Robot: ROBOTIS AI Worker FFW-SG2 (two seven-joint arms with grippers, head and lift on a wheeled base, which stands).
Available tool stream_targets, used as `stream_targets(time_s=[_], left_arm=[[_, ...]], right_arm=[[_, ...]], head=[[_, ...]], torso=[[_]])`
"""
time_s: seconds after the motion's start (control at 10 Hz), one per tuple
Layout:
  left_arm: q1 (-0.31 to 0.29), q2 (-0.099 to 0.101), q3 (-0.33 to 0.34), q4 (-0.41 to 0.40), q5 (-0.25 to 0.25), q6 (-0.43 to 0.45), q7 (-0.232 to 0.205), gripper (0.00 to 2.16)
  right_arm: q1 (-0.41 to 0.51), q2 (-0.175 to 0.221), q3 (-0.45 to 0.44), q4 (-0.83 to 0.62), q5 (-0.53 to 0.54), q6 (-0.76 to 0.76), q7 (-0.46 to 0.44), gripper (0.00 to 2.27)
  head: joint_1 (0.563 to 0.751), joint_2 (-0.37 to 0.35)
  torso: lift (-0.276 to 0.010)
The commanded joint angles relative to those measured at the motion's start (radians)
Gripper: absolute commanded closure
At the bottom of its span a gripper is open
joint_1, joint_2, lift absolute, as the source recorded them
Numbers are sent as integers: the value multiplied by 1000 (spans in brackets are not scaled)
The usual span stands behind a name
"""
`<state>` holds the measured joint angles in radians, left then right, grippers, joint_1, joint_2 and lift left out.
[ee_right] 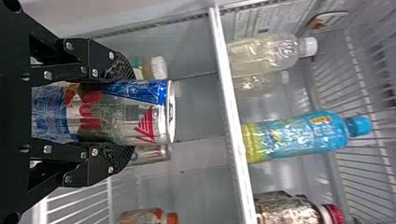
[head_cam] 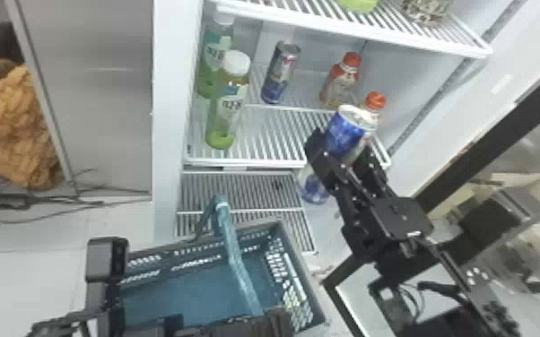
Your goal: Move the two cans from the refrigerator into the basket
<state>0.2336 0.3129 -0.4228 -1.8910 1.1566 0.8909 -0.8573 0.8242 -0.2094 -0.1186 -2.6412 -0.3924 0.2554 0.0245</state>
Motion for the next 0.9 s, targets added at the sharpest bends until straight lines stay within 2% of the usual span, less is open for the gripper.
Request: stream_targets(time_s=[0.0,0.4,0.8], left_arm=[[2,0,0,0,0,2,0,1159],[2,2,0,0,-2,2,0,1159],[0,2,-2,0,0,2,0,1159]], right_arm=[[47,4,-31,-65,-8,115,0,892],[45,7,-37,-82,-36,331,12,892],[-41,7,-37,-50,-32,618,60,892]], head=[[695,-350],[695,-350],[695,-350]], torso=[[-276],[-276],[-276]])
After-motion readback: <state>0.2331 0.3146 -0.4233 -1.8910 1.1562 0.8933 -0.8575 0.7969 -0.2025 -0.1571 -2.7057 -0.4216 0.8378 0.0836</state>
